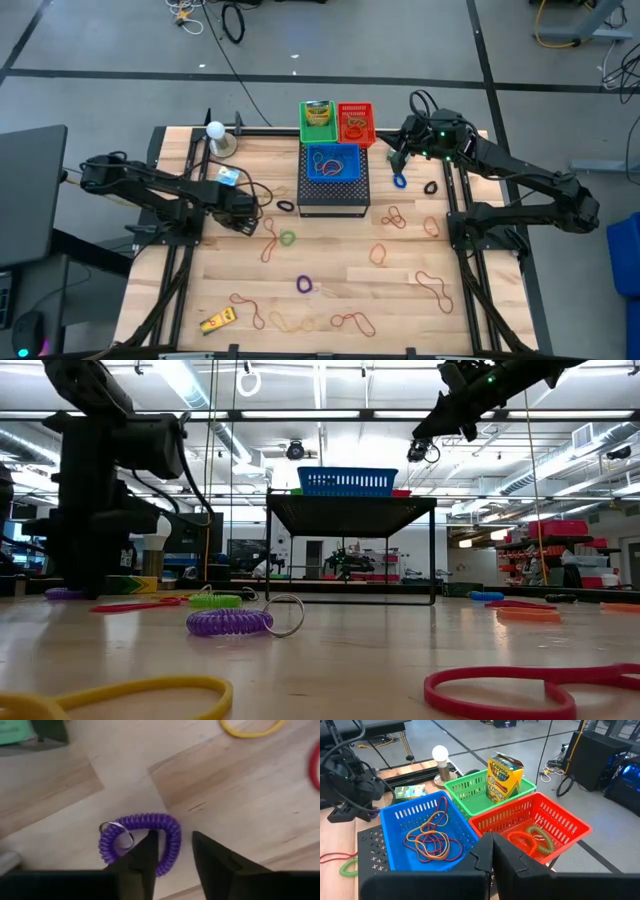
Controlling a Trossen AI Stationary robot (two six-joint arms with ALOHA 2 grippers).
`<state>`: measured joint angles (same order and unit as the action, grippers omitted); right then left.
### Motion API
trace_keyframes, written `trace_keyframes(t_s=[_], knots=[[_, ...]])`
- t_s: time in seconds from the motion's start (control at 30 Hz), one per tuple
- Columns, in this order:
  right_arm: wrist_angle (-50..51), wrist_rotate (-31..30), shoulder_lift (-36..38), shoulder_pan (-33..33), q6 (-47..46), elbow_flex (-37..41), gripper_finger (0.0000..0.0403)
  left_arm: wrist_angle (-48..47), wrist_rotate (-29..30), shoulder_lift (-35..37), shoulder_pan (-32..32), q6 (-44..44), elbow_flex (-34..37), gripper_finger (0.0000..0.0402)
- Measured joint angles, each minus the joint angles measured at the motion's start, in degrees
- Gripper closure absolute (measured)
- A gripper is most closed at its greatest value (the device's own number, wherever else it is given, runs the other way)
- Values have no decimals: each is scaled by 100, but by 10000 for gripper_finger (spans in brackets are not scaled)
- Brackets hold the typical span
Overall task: Pick & Place Office Desk Supplies
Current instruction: Put the purple spring keychain into the red bin on the shelf
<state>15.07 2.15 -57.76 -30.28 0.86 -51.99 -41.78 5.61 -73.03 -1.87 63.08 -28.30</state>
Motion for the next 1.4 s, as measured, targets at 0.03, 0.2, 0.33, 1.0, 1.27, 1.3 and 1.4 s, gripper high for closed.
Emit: trace_keyframes(t_s=[0.03, 0.2, 0.33, 1.0, 1.27, 1.3, 1.4], knots=[[2, 0, 0, 0, 0, 0, 392, 11, 3, -15, 2, -21, -3, 294], [0, 0, 0, 0, -4, 0, 392, 15, -8, -28, 2, -423, -151, 365], [13, 1, 0, 0, -17, 0, 392, -35, 16, 104, 2, -993, -580, 390], [-257, 329, -434, 945, 680, 0, 385, 3554, -998, 779, -401, -3014, -2668, 388], [-1021, 295, -1303, 1693, 1155, -370, 307, 4836, -1991, -68, -781, -3027, -2664, 388], [-1126, 291, -1389, 1742, 1272, -396, 295, 5014, -2078, -162, -804, -3039, -2664, 388], [-1503, 290, -1583, 1842, 1600, -419, 265, 5460, -2288, -419, -843, -3063, -2664, 388]])
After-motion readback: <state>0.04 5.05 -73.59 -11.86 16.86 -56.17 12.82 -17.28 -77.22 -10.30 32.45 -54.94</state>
